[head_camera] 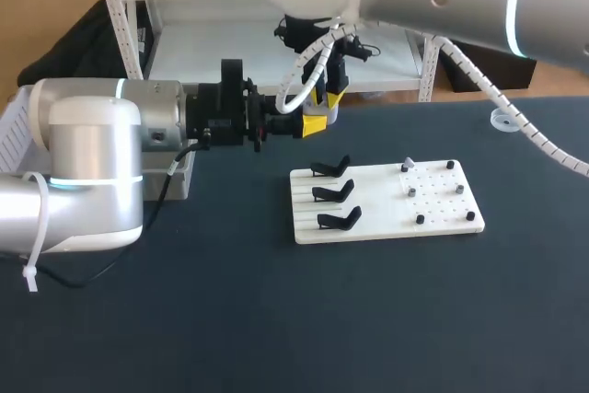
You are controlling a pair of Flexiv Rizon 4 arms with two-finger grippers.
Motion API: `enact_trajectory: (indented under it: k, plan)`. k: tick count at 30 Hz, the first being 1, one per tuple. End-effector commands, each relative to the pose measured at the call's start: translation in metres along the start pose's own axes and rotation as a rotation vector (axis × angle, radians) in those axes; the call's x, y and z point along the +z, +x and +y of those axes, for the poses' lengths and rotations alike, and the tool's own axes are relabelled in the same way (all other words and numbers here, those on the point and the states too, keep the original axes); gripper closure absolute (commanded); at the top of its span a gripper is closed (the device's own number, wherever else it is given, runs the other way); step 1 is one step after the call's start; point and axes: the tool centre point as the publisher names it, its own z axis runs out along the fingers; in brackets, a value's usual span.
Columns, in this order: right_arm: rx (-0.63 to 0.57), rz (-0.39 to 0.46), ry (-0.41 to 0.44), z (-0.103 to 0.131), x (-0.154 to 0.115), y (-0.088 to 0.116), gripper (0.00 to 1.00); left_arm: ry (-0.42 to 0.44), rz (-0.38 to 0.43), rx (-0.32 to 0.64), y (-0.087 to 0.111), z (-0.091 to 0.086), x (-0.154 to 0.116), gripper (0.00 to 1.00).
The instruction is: Pick up each earbud case from the left stands, insert the matching earbuds, close the lid, and place the case in the box.
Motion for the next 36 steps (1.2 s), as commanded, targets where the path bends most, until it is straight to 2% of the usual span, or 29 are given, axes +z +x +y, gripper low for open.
enact_trajectory:
  k: [1,2,7,13,18,21,22,23,29,30,31,32,34,36]
  plan:
    - [-0.002,0.006,0.009,0.002,0.001,-0.001,0.86,0.002,-0.001,0.000,-0.001,0.002,0.001,1.00]
    - [-0.001,0.007,0.010,0.002,0.001,-0.001,0.78,0.002,-0.001,0.000,-0.001,0.002,0.001,1.00]
    - [-0.001,0.003,0.009,0.001,0.000,-0.001,0.67,0.002,-0.001,0.000,-0.001,0.002,0.001,1.00]
    - [-0.006,0.007,-0.010,-0.005,-0.009,0.004,0.68,0.002,-0.001,0.000,-0.001,0.002,0.001,1.00]
    - [-0.047,0.018,-0.095,-0.032,-0.026,0.016,0.64,0.002,-0.001,0.000,-0.001,0.002,0.001,1.00]
    - [-0.115,0.018,-0.159,-0.046,-0.029,0.019,0.65,0.002,-0.001,0.000,-0.001,0.002,0.001,1.00]
    - [-0.146,0.026,-0.176,-0.050,-0.028,0.020,0.62,0.002,-0.001,0.000,-0.001,0.002,0.001,1.00]
    - [-0.157,0.011,-0.188,-0.054,-0.027,0.020,0.58,0.002,-0.001,0.000,-0.001,0.002,0.001,1.00]
    - [-0.235,-0.051,-0.288,-0.074,-0.029,0.019,0.51,0.002,-0.001,0.000,-0.001,0.002,0.001,1.00]
    - [-0.254,-0.071,-0.283,-0.076,-0.029,0.019,0.33,0.002,-0.001,0.000,-0.001,0.002,0.001,1.00]
    - [-0.265,-0.083,-0.276,-0.079,-0.029,0.019,0.08,0.002,-0.001,0.000,-0.001,0.002,0.001,1.00]
    - [-0.285,-0.082,-0.273,-0.081,-0.029,0.018,0.00,0.002,-0.001,0.000,-0.001,0.002,0.001,1.00]
    - [-0.295,-0.098,-0.219,-0.086,-0.029,0.015,0.00,0.002,-0.001,0.000,-0.001,0.002,0.001,1.00]
    - [-0.295,-0.098,-0.219,-0.086,-0.029,0.015,0.00,0.002,-0.001,0.000,-0.001,0.002,0.001,1.00]
